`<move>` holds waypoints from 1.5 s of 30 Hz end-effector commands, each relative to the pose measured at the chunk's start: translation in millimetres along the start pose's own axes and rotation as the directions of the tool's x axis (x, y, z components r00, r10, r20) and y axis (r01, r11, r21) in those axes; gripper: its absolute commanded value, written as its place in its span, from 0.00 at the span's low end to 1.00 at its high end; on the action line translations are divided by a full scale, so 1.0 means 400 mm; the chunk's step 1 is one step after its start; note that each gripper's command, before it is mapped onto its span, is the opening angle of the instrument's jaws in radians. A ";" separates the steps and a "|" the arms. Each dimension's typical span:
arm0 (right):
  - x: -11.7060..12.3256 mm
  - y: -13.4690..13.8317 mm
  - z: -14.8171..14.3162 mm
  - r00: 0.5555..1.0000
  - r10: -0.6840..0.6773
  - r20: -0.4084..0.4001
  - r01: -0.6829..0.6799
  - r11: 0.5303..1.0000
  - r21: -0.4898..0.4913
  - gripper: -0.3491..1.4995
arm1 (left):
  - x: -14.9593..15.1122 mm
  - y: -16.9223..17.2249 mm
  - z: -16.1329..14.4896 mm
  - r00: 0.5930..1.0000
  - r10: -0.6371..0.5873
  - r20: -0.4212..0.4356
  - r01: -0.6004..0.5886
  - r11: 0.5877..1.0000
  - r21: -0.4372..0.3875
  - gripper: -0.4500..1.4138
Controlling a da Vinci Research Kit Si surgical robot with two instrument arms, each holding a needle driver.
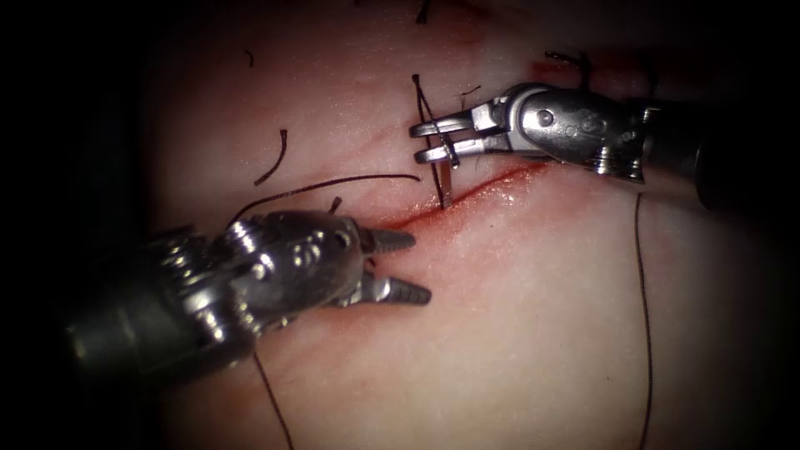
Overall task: Wound Closure
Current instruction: Pass the needle through the tissue below the cut with the right driver.
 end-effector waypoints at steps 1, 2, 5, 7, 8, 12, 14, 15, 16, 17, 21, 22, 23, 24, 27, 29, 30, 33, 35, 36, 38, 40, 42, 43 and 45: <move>-0.0005 0.0014 0.0018 1.000 0.008 -0.009 -0.008 1.000 0.001 0.00 | 0.0018 -0.0001 0.0019 1.000 0.011 -0.005 -0.011 1.000 0.006 0.48; 0.0000 0.0018 0.0021 0.998 0.058 -0.012 -0.058 0.998 0.005 0.00 | 0.0023 0.0013 0.0033 1.000 0.016 -0.005 -0.016 1.000 0.014 0.47; 0.0001 0.0023 0.0027 0.993 0.118 -0.012 -0.118 0.993 0.004 0.00 | 0.0036 0.0037 0.0073 1.000 0.023 -0.006 -0.023 1.000 0.021 0.46; -0.0003 0.0021 0.0030 0.987 0.157 -0.011 -0.157 0.988 0.005 0.00 | 0.0034 0.0044 0.0102 1.000 0.021 -0.022 -0.021 1.000 0.022 0.42; -0.0005 0.0019 0.0031 0.980 0.197 -0.005 -0.197 0.980 0.008 0.00 | 0.0024 0.0050 0.0137 0.999 0.023 -0.034 -0.021 0.999 0.039 0.42; -0.0009 0.0022 0.0027 0.962 0.272 0.003 -0.272 0.962 0.013 0.00 | -0.0024 0.0066 0.0199 0.998 0.041 -0.053 -0.040 0.999 0.007 0.39; -0.0010 0.0022 0.0027 0.962 0.272 0.009 -0.272 0.962 0.015 0.00 | -0.0037 0.0069 0.0207 0.997 0.053 -0.054 -0.053 0.999 0.002 0.39; -0.0011 0.0022 0.0026 0.960 0.278 0.015 -0.278 0.960 0.017 0.00 | -0.0046 0.0072 0.0212 0.997 0.051 -0.054 -0.051 0.999 -0.006 0.39; -0.0014 0.0022 0.0024 0.952 0.306 0.018 -0.306 0.952 0.017 0.00 | -0.0063 0.0076 0.0221 0.997 0.047 -0.054 -0.048 0.999 -0.015 0.38; -0.0015 0.0022 0.0024 0.946 0.322 0.019 -0.323 0.946 0.017 0.00 | -0.0069 0.0077 0.0224 0.997 0.044 -0.057 -0.045 0.999 -0.017 0.38; -0.0024 0.0016 0.0026 0.929 0.368 0.028 -0.369 0.929 0.030 0.00 | -0.0098 0.0077 0.0240 0.998 0.047 -0.052 -0.049 0.998 -0.031 0.37; -0.0024 0.0016 0.0026 0.929 0.368 0.028 -0.369 0.929 0.030 0.00 | -0.0098 0.0077 0.0240 0.998 0.047 -0.052 -0.049 0.998 -0.031 0.37; -0.0026 0.0015 0.0026 0.921 0.389 0.031 -0.390 0.920 0.030 0.00 | -0.0102 0.0074 0.0241 0.998 0.043 -0.052 -0.045 0.999 -0.031 0.36; -0.0029 0.0016 0.0026 0.894 0.448 0.033 -0.449 0.893 0.034 0.00 | -0.0110 0.0061 0.0248 0.998 0.043 -0.050 -0.045 0.999 -0.031 0.36; -0.0032 0.0019 0.0026 0.857 0.515 0.035 -0.516 0.856 0.032 0.00 | -0.0115 0.0050 0.0255 0.998 0.048 -0.050 -0.050 0.998 -0.031 0.36; -0.0037 0.0017 0.0027 0.829 0.558 0.040 -0.559 0.829 0.031 0.00 | -0.0119 0.0045 0.0259 0.998 0.045 -0.050 -0.046 0.998 -0.031 0.36; -0.0040 0.0015 0.0027 0.819 0.571 0.047 -0.573 0.819 0.030 0.00 | -0.0121 0.0043 0.0261 0.998 0.040 -0.050 -0.042 0.999 -0.031 0.36; -0.0046 0.0011 0.0029 0.800 0.598 0.055 -0.600 0.800 0.029 0.00 | -0.0125 0.0041 0.0266 0.998 0.042 -0.051 -0.043 0.999 -0.029 0.36; -0.0052 0.0007 0.0031 0.772 0.633 0.060 -0.635 0.772 0.027 0.00 | -0.0128 0.0041 0.0270 0.998 0.042 -0.051 -0.044 0.999 -0.027 0.36; -0.0055 0.0002 0.0031 0.742 0.667 0.071 -0.670 0.742 0.024 0.00 | -0.0128 0.0040 0.0271 0.998 0.037 -0.051 -0.038 0.999 -0.026 0.36; -0.0054 -0.0002 0.0030 0.726 0.684 0.075 -0.687 0.727 0.025 0.00 | -0.0128 0.0039 0.0270 0.998 0.037 -0.051 -0.039 0.999 -0.027 0.36; -0.0054 -0.0009 0.0031 0.702 0.708 0.076 -0.711 0.703 0.025 0.00 | -0.0127 0.0037 0.0269 0.998 0.037 -0.051 -0.039 0.999 -0.031 0.36; -0.0054 -0.0015 0.0034 0.661 0.746 0.080 -0.750 0.661 0.027 0.00 | -0.0127 0.0037 0.0268 0.998 0.037 -0.051 -0.039 0.999 -0.032 0.36; -0.0054 -0.0018 0.0035 0.643 0.761 0.081 -0.765 0.644 0.026 0.00 | -0.0126 0.0037 0.0268 0.998 0.037 -0.050 -0.039 0.999 -0.032 0.36; -0.0052 -0.0022 0.0038 0.598 0.798 0.080 -0.801 0.598 0.018 0.00 | -0.0127 0.0037 0.0269 0.998 0.037 -0.051 -0.039 0.999 -0.032 0.36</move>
